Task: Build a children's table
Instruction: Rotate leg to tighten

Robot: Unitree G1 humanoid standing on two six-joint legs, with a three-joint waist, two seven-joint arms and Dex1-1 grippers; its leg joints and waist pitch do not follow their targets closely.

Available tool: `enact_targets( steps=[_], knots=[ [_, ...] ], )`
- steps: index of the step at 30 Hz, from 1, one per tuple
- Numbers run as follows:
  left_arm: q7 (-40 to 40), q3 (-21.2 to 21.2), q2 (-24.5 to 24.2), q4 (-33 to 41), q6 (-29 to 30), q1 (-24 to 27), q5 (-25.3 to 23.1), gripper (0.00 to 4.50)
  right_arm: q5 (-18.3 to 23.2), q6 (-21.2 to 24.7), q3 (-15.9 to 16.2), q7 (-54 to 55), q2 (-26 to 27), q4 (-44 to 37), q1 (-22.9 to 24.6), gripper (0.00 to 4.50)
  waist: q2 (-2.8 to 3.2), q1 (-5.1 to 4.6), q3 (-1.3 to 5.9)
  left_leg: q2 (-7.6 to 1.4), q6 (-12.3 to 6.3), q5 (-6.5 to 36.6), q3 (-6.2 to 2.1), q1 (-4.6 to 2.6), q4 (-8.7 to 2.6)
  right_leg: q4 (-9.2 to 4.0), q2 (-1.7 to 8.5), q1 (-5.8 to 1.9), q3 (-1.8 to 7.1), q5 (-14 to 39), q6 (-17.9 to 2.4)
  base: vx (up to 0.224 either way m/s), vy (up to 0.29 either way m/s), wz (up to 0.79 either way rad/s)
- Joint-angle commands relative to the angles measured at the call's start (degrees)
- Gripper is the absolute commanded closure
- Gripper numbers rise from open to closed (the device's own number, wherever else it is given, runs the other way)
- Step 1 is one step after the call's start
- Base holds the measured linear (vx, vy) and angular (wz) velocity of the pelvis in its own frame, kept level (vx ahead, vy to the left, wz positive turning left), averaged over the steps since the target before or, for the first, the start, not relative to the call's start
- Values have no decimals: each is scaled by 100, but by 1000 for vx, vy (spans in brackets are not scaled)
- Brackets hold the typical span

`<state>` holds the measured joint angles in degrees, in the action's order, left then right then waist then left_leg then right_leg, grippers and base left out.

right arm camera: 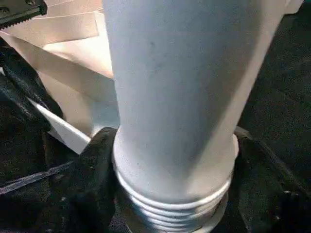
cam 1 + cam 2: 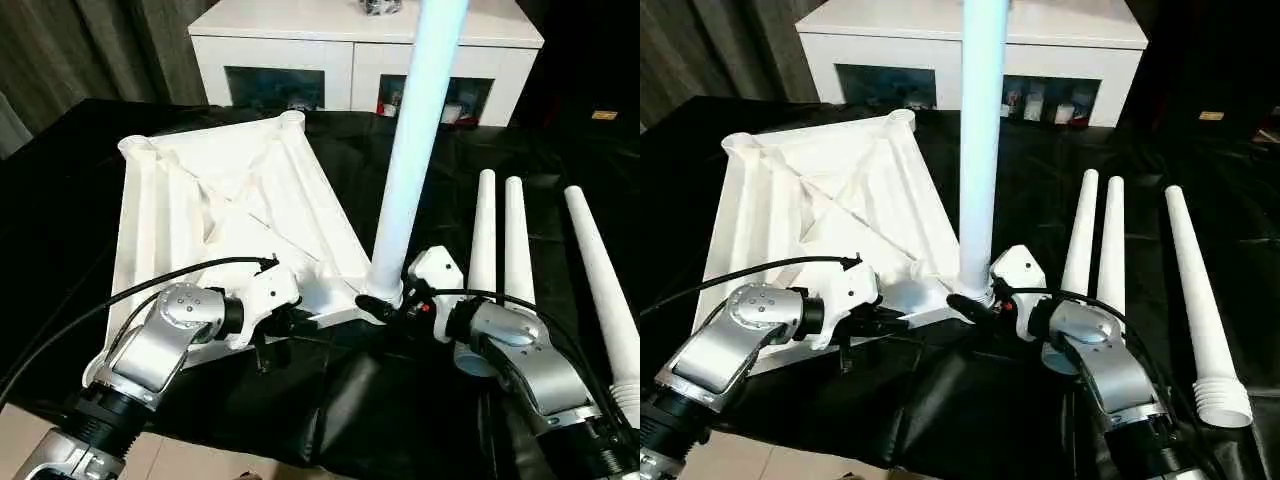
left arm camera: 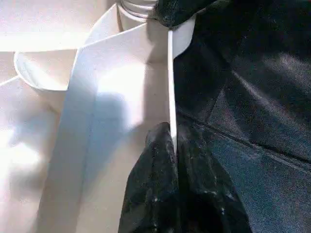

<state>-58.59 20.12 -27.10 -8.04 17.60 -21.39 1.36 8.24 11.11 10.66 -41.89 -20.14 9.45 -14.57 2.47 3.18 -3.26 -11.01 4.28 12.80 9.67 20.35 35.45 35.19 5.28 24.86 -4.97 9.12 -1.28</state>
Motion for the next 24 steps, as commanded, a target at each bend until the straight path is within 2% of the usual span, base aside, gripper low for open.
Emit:
enact_targets(
  steps=[1,9,12,14,15,17,18,20,21,22,23,24],
  knots=[
    [-88,16,-41,183,-120,-95,21,450,-19,28,-55,27,12,67,-74,169,-44,3,451,-121,-479,376,-11,53,-380,-329,241,-471,277,734,-1347,0,0,0],
    [-77,47,-16,164,-122,-90,7,450,38,-25,-51,1,90,97,21,175,-24,5,454,-121,-468,364,-16,52,-379,-320,237,-470,273,661,-1368,0,0,0],
    [83,71,2,53,-59,-134,-129,450,-15,-80,-125,299,241,299,-11,175,-6,-4,450,-116,-438,438,-15,55,-381,-332,240,-472,272,710,-1370,0,0,0],
    [383,44,100,-97,13,-183,-265,450,-154,-114,-203,737,405,539,-65,175,-15,-18,433,-113,-379,547,-13,49,-396,-369,243,-465,266,918,-1320,0,0,0],
    [517,23,149,-158,40,-204,-313,450,-198,-115,-235,904,471,627,-86,175,-15,-29,424,-106,-279,715,-20,37,-411,-403,244,-470,254,1276,-1208,0,0,0],
    [726,-54,300,-218,160,-227,-290,450,-240,-100,-339,1280,644,821,-134,175,-16,-55,399,-102,-192,889,-15,26,-428,-456,238,-447,251,1618,-1109,0,0,0],
    [1089,-146,544,-299,381,-283,-304,450,-219,-74,-571,1892,954,1137,-232,175,-12,-57,399,-105,-155,954,-18,12,-434,-459,244,-447,248,1732,-1073,0,0,0],
    [1687,-228,946,-436,745,-387,-400,450,-430,-183,-709,2819,1293,1699,-442,175,-11,-99,389,-111,-49,1115,-26,0,-450,-486,252,-425,239,1995,-1013,0,0,0],
    [1907,-249,1104,-486,877,-423,-443,450,-494,-241,-748,3114,1414,1924,-526,175,-21,-141,382,-94,24,1278,-36,-23,-457,-534,248,-418,217,2269,-921,0,0,0],
    [2335,-318,1485,-582,1091,-490,-463,450,-483,-321,-929,3785,1698,2425,-751,175,-45,-152,380,-88,16,1293,-31,-27,-457,-549,250,-411,219,2309,-900,0,0,0],
    [2434,-337,1580,-608,1128,-508,-462,450,-487,-346,-975,3973,1762,2549,-811,175,-14,-170,349,-74,27,1413,-44,-31,-465,-575,244,-398,202,2508,-824,0,0,0],
    [2470,-344,1615,-618,1142,-514,-462,450,-488,-355,-992,4043,1787,2595,-834,176,-19,-178,347,-73,11,1532,-39,-57,-465,-605,242,-389,189,2655,-765,0,0,0]
  ],
)
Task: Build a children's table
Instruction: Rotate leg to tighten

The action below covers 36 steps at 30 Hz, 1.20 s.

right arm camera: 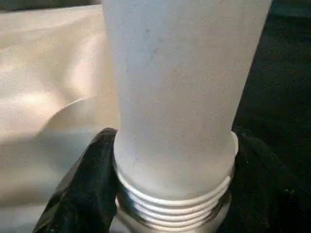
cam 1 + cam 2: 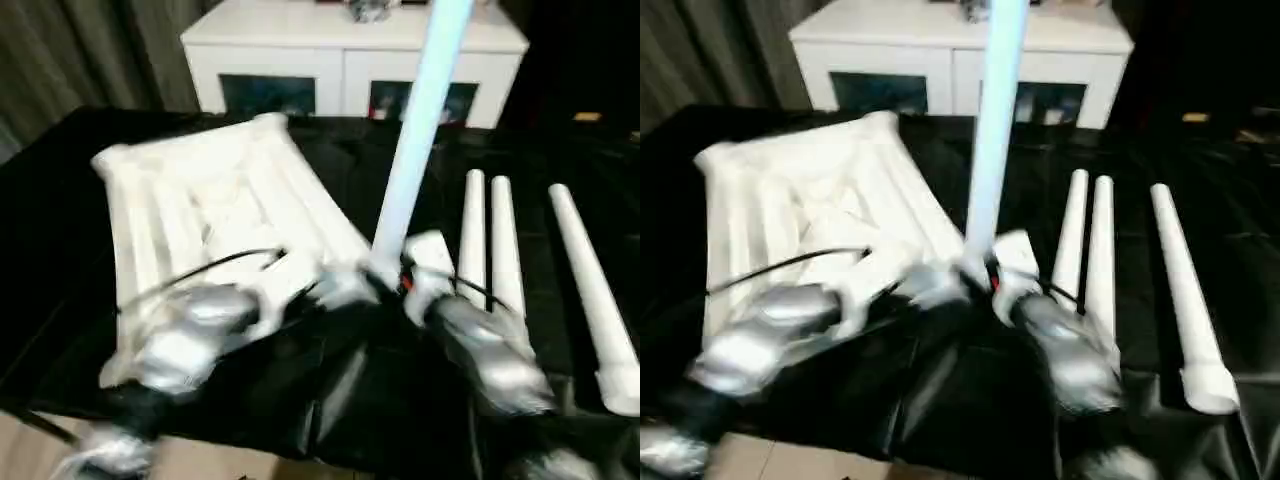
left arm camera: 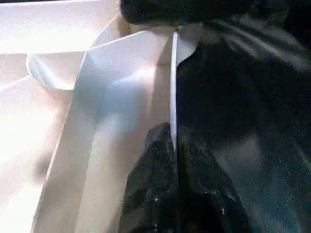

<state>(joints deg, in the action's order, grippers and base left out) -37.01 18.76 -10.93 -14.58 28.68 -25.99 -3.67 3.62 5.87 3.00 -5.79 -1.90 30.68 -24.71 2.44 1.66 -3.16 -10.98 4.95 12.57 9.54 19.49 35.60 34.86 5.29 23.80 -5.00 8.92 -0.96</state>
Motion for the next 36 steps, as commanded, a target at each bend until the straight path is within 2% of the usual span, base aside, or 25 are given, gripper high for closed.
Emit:
enact_targets(
  steps=[1,3,4,5,6,7,9,10,11,13,16,18,19,20,21,22,23,26,27,28,31,33,36],
  knots=[
    [448,-198,189,5,101,-93,47,450,87,109,-333,624,128,695,38,176,-47,-21,346,-63,-97,1665,-32,16,-474,-602,247,-287,179,2819,-661,0,0,0],
    [634,-136,462,-43,162,-136,38,450,168,-134,-383,780,373,1018,-210,176,-27,-40,346,-58,-135,1798,-50,12,-488,-621,248,-271,154,2958,-538,0,0,0],
    [652,-73,528,-50,105,-143,17,450,207,-254,-382,736,480,1102,-303,176,-42,-43,344,-59,-146,1814,-53,12,-485,-636,246,-276,148,2962,-503,0,0,0],
    [671,-58,562,-62,22,-146,17,450,224,-306,-392,724,550,1115,-351,176,-36,-36,363,-71,-161,1755,-63,14,-493,-623,258,-284,152,2809,-533,0,0,0],
    [704,-67,587,-70,-32,-160,-11,450,247,-376,-388,577,669,1156,-436,176,-70,-40,371,-67,-188,1674,-62,44,-497,-609,250,-304,154,2690,-550,0,0,0],
    [676,-58,537,-57,-70,-159,-39,450,270,-389,-339,367,700,1099,-436,176,-51,-20,387,-78,-213,1516,-75,65,-509,-572,264,-326,167,2448,-622,0,0,0],
    [695,-84,509,-49,-32,-156,-56,450,217,-473,-282,311,702,1116,-460,176,-50,-18,390,-88,-237,1373,-71,84,-508,-529,254,-335,182,2107,-756,0,0,0],
    [719,-104,496,-37,5,-152,-68,450,178,-551,-245,308,699,1154,-485,120,-56,-16,400,-86,-248,1311,-63,89,-502,-509,258,-346,188,1975,-832,0,0,0],
    [715,-103,490,-34,0,-150,-69,450,179,-552,-243,304,698,1151,-484,120,-50,-17,394,-87,-260,1294,-60,90,-504,-503,259,-346,191,1929,-887,0,0,0],
    [463,-67,130,134,-179,-11,-113,450,262,-596,-239,0,525,874,-364,89,-65,-36,394,-87,-304,1344,-65,108,-513,-493,263,-372,193,1967,-884,0,0,0],
    [121,-42,-129,347,-339,145,-28,450,319,-569,-295,-220,291,476,-223,70,-50,-39,397,-96,-350,1244,-63,99,-507,-506,271,-361,200,1914,-927,0,0,0],
    [-296,16,-391,579,-459,293,69,450,312,-512,-338,-451,15,-6,-62,56,-37,-23,432,-111,-363,1007,-66,106,-491,-451,268,-378,209,1585,-1025,0,0,0],
    [-600,77,-544,720,-622,373,149,450,319,-400,-297,-681,-166,-262,33,45,-29,-10,452,-118,-424,728,-64,130,-471,-395,258,-380,213,1205,-1120,0,0,0],
    [-795,106,-648,826,-659,431,212,450,319,-329,-257,-854,-308,-442,110,45,-27,9,453,-119,-469,638,-62,124,-462,-395,253,-375,211,1094,-1149,0,0,0],
    [-852,115,-678,857,-670,448,230,450,319,-309,-245,-905,-350,-495,133,23,-32,25,457,-115,-543,441,-61,150,-446,-347,240,-388,214,832,-1235,0,0,0],
    [-1225,209,-928,1033,-803,542,338,450,365,-147,-87,-1483,-698,-880,329,23,-19,43,451,-123,-598,414,-44,129,-440,-344,237,-353,221,738,-1311,0,0,0],
    [-1225,209,-928,1033,-803,542,338,450,365,-147,-87,-1483,-698,-880,329,23,-12,69,462,-138,-628,461,-49,117,-437,-325,239,-367,220,701,-1352,0,0,0],
    [-1576,283,-1200,1109,-893,595,413,450,555,82,196,-2502,-1216,-1430,665,23,-7,114,442,-150,-647,610,-35,105,-447,-348,239,-358,227,792,-1367,0,0,0],
    [-1784,245,-1294,1110,-872,599,505,450,734,266,432,-3231,-1601,-1840,947,23,-17,132,397,-145,-607,869,-25,114,-477,-395,234,-374,234,1131,-1280,0,0,0],
    [-1855,243,-1331,1110,-901,596,519,450,761,299,488,-3394,-1692,-1925,1011,23,-14,162,401,-162,-577,908,-31,103,-478,-399,250,-375,238,1211,-1229,0,0,0],
    [-2075,230,-1480,1115,-949,571,589,450,809,446,661,-3865,-1988,-2169,1187,23,-37,138,374,-153,-460,1123,-36,115,-509,-459,261,-364,243,1706,-1098,0,0,0],
    [-2135,228,-1543,1099,-959,545,626,450,746,466,667,-3869,-2022,-2163,1175,23,-41,128,372,-143,-389,1177,-42,111,-511,-486,269,-353,242,1975,-1014,0,0,0],
    [-2172,231,-1582,1077,-995,533,631,450,788,498,605,-3813,-1985,-2158,1127,23,-36,123,373,-144,-343,1153,-46,112,-513,-494,266,-348,240,2012,-985,0,0,0]
  ],
)
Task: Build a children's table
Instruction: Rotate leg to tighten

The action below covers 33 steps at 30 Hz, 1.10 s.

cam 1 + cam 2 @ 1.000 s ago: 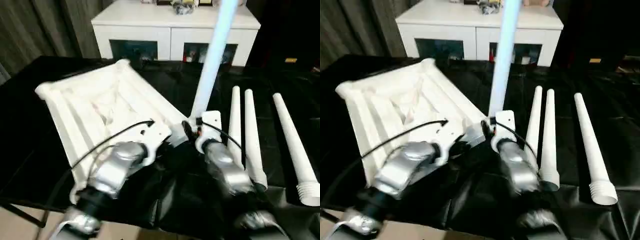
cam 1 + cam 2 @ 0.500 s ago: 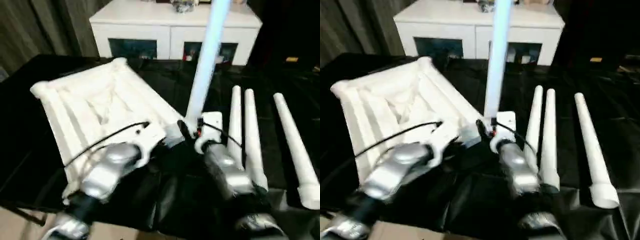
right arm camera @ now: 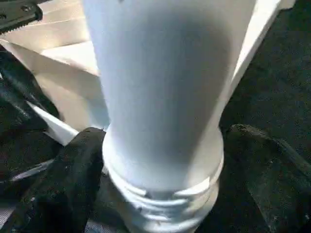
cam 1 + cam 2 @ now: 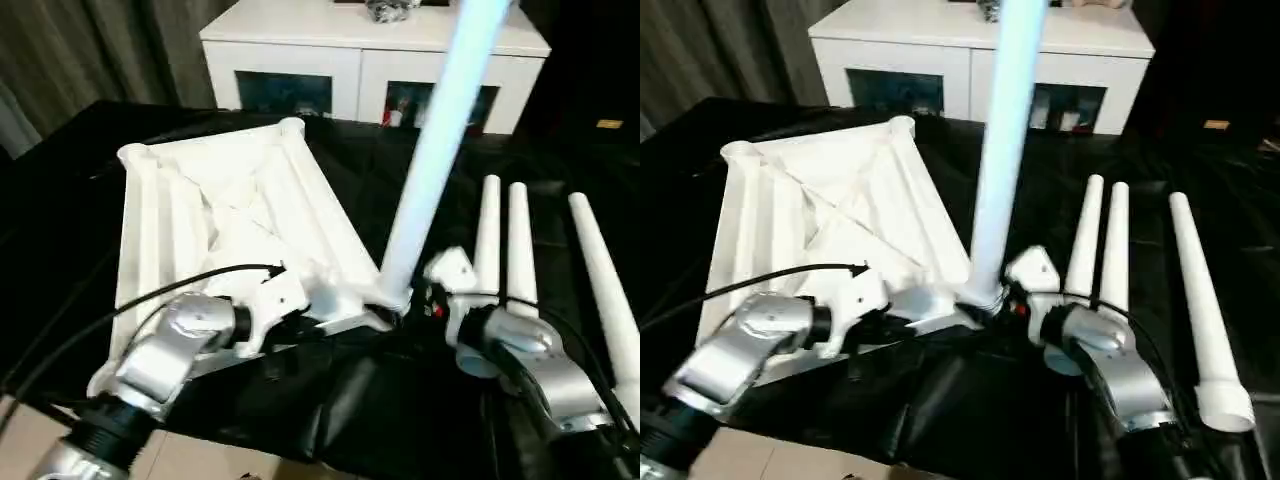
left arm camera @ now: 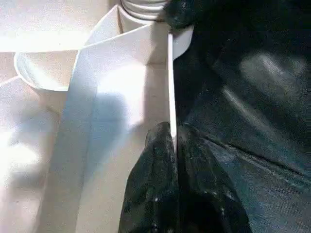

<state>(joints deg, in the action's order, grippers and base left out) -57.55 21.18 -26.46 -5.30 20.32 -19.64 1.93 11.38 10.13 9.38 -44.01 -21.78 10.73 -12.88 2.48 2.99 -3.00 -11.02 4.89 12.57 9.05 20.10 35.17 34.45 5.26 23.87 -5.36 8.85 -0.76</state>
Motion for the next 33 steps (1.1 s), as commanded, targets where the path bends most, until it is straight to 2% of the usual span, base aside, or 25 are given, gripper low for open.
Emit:
enact_targets(
  steps=[1,6,9,12,15,21,29,32,33],
  knots=[
    [-126,-11,-33,149,-163,-102,70,450,48,109,-37,4,-3,-182,-61,23,-42,-13,365,-140,-334,1101,1,53,-467,-445,265,-358,278,1936,-1018,0,0,0],
    [-156,1,-39,143,-183,-92,73,450,134,195,-69,-49,29,-233,-49,23,-32,-2,387,-147,-360,915,-1,54,-456,-397,259,-361,281,1547,-1129,0,0,0],
    [-155,16,-23,157,-175,-82,80,450,150,206,-65,-77,52,-239,-30,49,-35,5,397,-146,-416,769,3,66,-442,-366,259,-370,282,1286,-1225,0,0,0],
    [-168,26,-3,154,-170,-82,76,450,131,216,-15,-134,43,-231,9,75,-31,5,387,-145,-413,829,7,65,-445,-377,257,-372,279,1369,-1225,0,0,0],
    [-176,20,3,145,-174,-86,74,450,143,253,-13,-164,28,-244,25,94,-40,9,379,-145,-371,953,6,57,-454,-407,269,-370,281,1623,-1140,0,0,0],
    [-179,17,-20,147,-161,-58,94,450,170,287,-26,-187,25,-234,24,152,-53,9,384,-145,-378,859,6,64,-450,-394,262,-372,281,1519,-1146,0,0,0],
    [-126,-34,-7,143,-122,-37,113,450,141,294,-14,-75,160,-163,27,175,-51,12,380,-145,-367,873,5,61,-454,-400,265,-365,280,1604,-1114,0,0,0],
    [-1,-24,48,68,-96,-65,39,450,-54,216,13,239,279,28,-33,175,-47,-6,370,-140,-327,920,3,69,-462,-409,262,-359,276,1694,-1086,0,0,0],
    [246,-10,162,-58,-14,-120,-89,450,-246,215,74,534,403,235,-90,175,-50,-22,356,-140,-280,1006,4,61,-474,-430,263,-350,273,1839,-1048,0,0,0]
  ],
)
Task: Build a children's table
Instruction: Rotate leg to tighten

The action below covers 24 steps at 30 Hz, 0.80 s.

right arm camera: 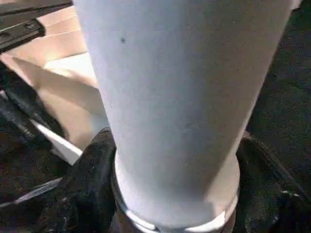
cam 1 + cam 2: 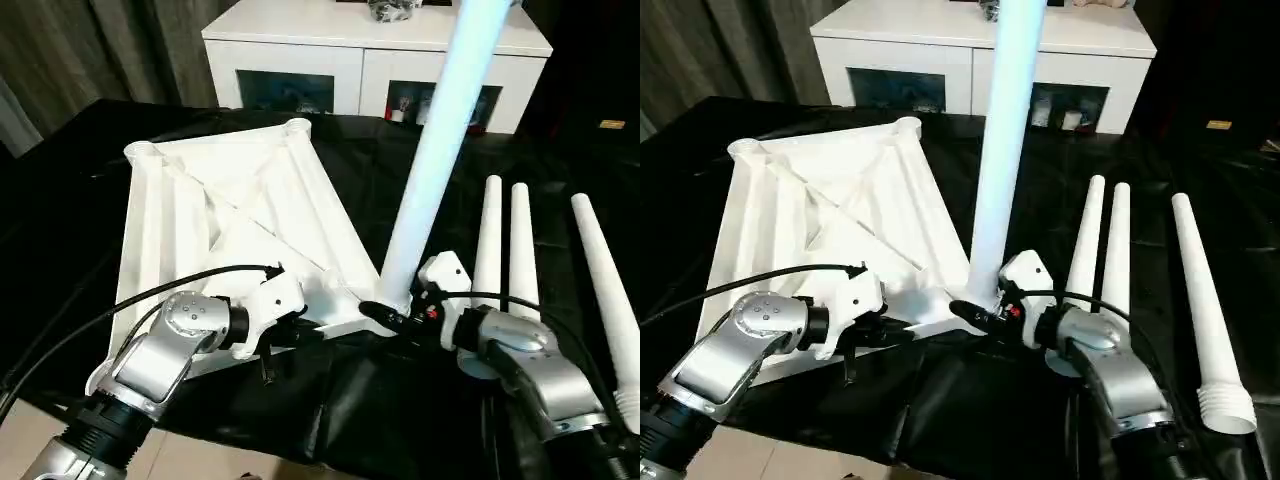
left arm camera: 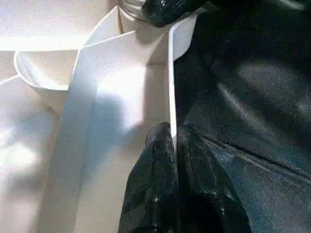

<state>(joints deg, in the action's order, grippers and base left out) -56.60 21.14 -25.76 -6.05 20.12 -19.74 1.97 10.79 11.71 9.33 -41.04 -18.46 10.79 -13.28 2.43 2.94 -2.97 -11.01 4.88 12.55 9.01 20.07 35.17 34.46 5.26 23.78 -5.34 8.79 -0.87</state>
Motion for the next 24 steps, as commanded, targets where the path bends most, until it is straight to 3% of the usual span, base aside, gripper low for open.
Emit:
enact_targets(
  steps=[1,4,5,6,8,9,11,12,14,17,18,22,24],
  knots=[
    [338,-44,203,-58,96,-144,-124,450,-303,53,119,413,138,327,-76,175,-42,-33,342,-137,-245,1071,10,61,-479,-441,258,-336,269,1935,-1016,0,0,0],
    [979,-121,610,-316,328,-307,-270,450,-534,212,116,1130,507,704,-221,176,-58,-79,328,-119,-132,1363,2,21,-489,-503,256,-320,254,2394,-880,0,0,0],
    [1251,-118,793,-431,415,-393,-358,450,-582,243,7,1592,735,930,-332,176,-75,-99,316,-116,-118,1400,6,24,-496,-524,257,-318,256,2489,-836,0,0,0],
    [1777,-185,1167,-631,634,-541,-438,450,-655,271,-227,2476,1132,1345,-541,176,-56,-140,307,-91,-43,1601,-3,-23,-485,-584,269,-277,232,2941,-694,0,0,0],
    [2027,-241,1349,-723,748,-608,-448,450,-684,287,-338,2874,1302,1533,-637,176,-62,-171,303,-69,-12,1687,-28,-17,-487,-643,273,-291,189,3252,-524,0,0,0],
    [2636,-402,1807,-949,869,-745,-445,450,-679,186,-470,3423,1628,1921,-834,176,-33,-168,318,-73,-12,1694,-26,-31,-480,-641,286,-269,191,3250,-516,0,0,0],
    [3223,-508,2325,-1222,905,-898,-459,450,-600,-18,-660,3972,2053,2402,-1088,176,-45,-182,323,-65,-56,1786,-20,-70,-477,-685,257,-234,165,3183,-462,0,0,0],
    [3403,-458,2473,-1332,833,-949,-548,450,-553,-136,-673,4012,2234,2616,-1238,176,-37,-178,351,-74,-98,1706,-39,-46,-491,-662,268,-279,163,2936,-488,0,0,0],
    [3402,-388,2507,-1363,789,-959,-612,450,-501,-246,-688,3947,2347,2727,-1335,176,-28,-180,361,-88,-205,1613,-41,21,-520,-639,269,-326,163,2649,-514,0,0,0],
    [3248,-291,2450,-1301,734,-929,-696,450,-473,-481,-700,3720,2479,2707,-1431,176,-14,-172,386,-91,-266,1496,-28,38,-523,-599,276,-335,195,2312,-630,0,0,0],
    [3165,-277,2386,-1245,682,-906,-695,450,-408,-484,-718,3561,2485,2616,-1402,141,-3,-163,392,-92,-283,1456,-24,39,-523,-582,275,-342,201,2196,-685,0,0,0],
    [2863,-308,2072,-1121,651,-850,-677,450,-268,-650,-877,3313,2378,2347,-1312,103,-8,-154,393,-93,-336,1446,-10,43,-523,-573,284,-350,207,2162,-749,0,0,0],
    [2719,-338,1960,-1073,622,-819,-642,450,-245,-664,-905,3249,2283,2188,-1272,85,2,-195,406,-85,-369,1265,-33,119,-538,-553,286,-402,199,2113,-726,0,0,0]
  ],
)
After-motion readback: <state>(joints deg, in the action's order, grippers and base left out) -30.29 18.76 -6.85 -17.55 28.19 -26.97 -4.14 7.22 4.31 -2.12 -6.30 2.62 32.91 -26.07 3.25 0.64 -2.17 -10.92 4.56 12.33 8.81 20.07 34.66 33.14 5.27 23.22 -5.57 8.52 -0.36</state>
